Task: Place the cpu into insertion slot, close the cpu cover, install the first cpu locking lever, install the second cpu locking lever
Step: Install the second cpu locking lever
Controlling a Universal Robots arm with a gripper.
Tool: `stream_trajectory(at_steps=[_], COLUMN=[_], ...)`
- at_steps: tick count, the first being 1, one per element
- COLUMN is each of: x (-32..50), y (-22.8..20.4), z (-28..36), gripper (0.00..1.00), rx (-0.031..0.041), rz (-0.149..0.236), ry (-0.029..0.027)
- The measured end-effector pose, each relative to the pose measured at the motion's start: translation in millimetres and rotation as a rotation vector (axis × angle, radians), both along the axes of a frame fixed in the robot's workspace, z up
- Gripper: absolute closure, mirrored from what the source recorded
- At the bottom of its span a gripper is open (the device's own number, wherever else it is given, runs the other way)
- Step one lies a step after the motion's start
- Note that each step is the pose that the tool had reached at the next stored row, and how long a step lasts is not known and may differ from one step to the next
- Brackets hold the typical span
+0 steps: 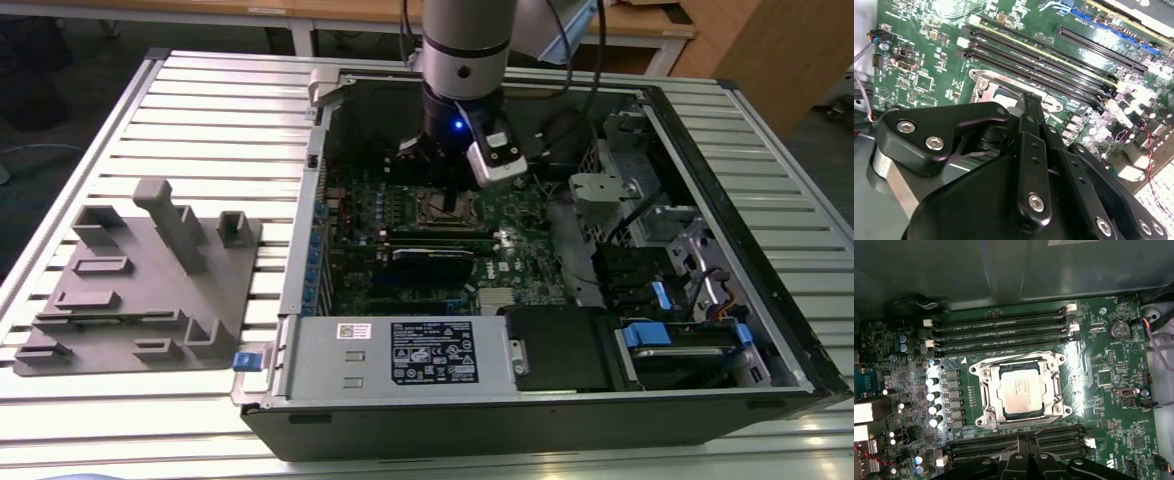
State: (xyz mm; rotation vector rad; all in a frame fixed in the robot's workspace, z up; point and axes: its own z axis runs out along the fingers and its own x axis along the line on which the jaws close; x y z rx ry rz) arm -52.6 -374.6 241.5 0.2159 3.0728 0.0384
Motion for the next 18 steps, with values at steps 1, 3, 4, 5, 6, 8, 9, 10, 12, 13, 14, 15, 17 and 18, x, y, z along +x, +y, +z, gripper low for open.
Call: stream_trajectory(at_steps=[1,3,4,5,6,8,9,10,12,13,14,15,17,18], x=[-0.9,-3.3,-4.8,-6.1,-7.4,-10.2,-11.7,-13.2,-16.0,-17.3,-18.5,-19.4,-19.7,-19.7], y=[-0.1,-0.1,-0.2,-0.1,-0.2,-0.2,-0.2,-0.3,-0.2,-0.3,-0.3,-0.2,-0.3,-0.3], z=[-1.1,-2.9,-3.7,-4.6,-5.4,-7.2,-7.9,-8.6,-10.2,-10.8,-11.4,-11.9,-12.1,-12.1], gripper=[0.89,0.89,0.89,0.89,0.89,0.89,0.89,0.89,0.89,0.89,0.89,0.89,0.89,0.89], rx=[-0.0001,0.0000,-0.0001,-0.0002,-0.0002,-0.0002,-0.0003,-0.0004,-0.0010,-0.0013,-0.0015,-0.0015,-0.0017,-0.0020], rz=[0.000,0.000,0.000,0.000,0.000,0.000,0.000,0.000,0.000,0.000,0.000,0.000,0.000,0.000], ry=[0.0000,0.0001,0.0000,0.0001,0.0000,0.0000,0.0000,0.0001,0.0001,0.0001,0.0001,0.0001,0.0002,0.0002])
